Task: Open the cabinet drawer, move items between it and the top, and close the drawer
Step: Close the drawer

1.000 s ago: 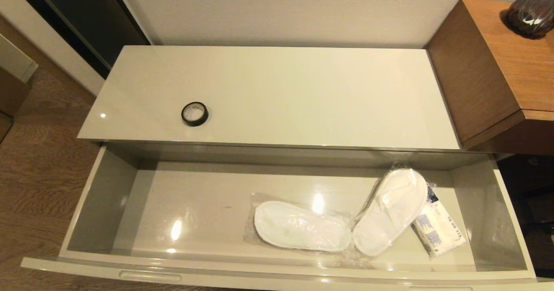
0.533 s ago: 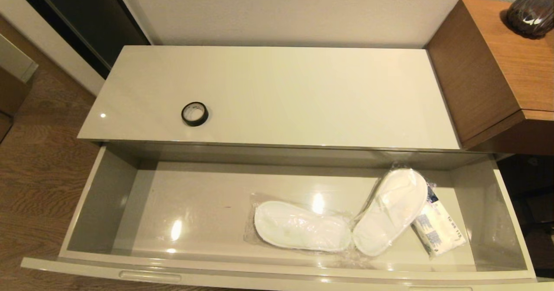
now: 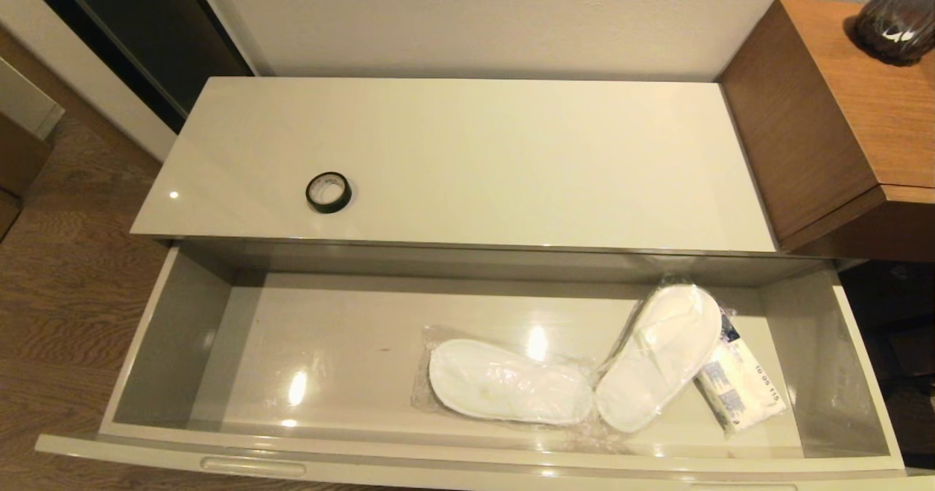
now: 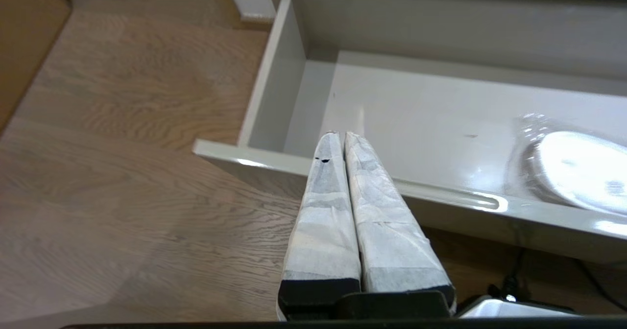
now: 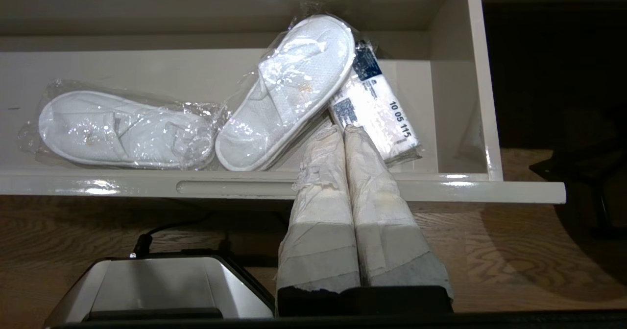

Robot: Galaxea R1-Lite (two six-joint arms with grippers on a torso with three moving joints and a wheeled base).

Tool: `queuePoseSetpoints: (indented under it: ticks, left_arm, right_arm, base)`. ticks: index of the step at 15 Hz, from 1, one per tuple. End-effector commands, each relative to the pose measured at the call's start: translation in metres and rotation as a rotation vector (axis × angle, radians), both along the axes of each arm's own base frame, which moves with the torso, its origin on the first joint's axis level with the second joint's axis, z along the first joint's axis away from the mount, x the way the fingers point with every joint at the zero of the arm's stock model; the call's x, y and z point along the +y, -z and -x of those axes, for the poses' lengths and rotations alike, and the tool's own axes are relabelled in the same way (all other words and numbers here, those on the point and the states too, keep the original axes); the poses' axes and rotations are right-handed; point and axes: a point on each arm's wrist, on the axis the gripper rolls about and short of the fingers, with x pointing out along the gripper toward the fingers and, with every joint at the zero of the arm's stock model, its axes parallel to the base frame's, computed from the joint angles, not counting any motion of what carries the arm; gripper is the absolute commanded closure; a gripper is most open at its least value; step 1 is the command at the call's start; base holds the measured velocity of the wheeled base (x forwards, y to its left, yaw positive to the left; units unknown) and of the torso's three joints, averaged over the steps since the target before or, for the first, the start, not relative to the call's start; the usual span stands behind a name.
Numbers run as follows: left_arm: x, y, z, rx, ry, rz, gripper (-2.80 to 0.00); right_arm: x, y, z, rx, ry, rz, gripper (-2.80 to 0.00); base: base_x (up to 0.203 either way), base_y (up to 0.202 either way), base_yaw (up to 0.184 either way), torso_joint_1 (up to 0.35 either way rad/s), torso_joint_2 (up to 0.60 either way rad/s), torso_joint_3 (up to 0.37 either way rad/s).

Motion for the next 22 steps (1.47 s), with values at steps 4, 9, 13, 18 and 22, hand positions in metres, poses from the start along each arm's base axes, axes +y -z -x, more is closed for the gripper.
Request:
queuePoseSetpoints:
  ticks: [4, 9, 13, 18, 22]
  left_arm:
    - [-0.007, -0.022, 0.03, 0.271, 0.057, 0.038, 0.0]
    - [0.001, -0.015, -0.025, 0.699, 0.211, 0.135, 0.0]
    - [0.014, -0.025, -0.096, 0.784, 0.243, 0.237, 0.0]
    - [0.024, 0.001, -0.166, 0.986, 0.198, 0.374, 0.0]
    - [0.015, 0.037, -0.215, 1.044, 0.085, 0.414, 0.0]
  right_arm:
    - [0.0, 0.0, 0.0, 0.003, 0.0, 0.001, 0.0]
    - [0.0, 0.0, 0.0, 0.003, -0.002, 0.001, 0.0]
    - [0.0, 0.0, 0.0, 0.003, 0.0, 0.001, 0.0]
    - [0.0, 0.0, 0.0, 0.003, 0.0, 0.001, 0.0]
    - [0.0, 0.0, 0.0, 0.003, 0.0, 0.001, 0.0]
  base:
    - [0.0, 0.0, 0.0, 0.0, 0.0, 0.0]
    - [0.0, 0.0, 0.0, 0.0, 0.0, 0.0]
    - [0.0, 0.0, 0.0, 0.0, 0.0, 0.0]
    - [0.0, 0.0, 0.0, 0.0, 0.0, 0.0]
    - [0.0, 0.0, 0.0, 0.0, 0.0, 0.0]
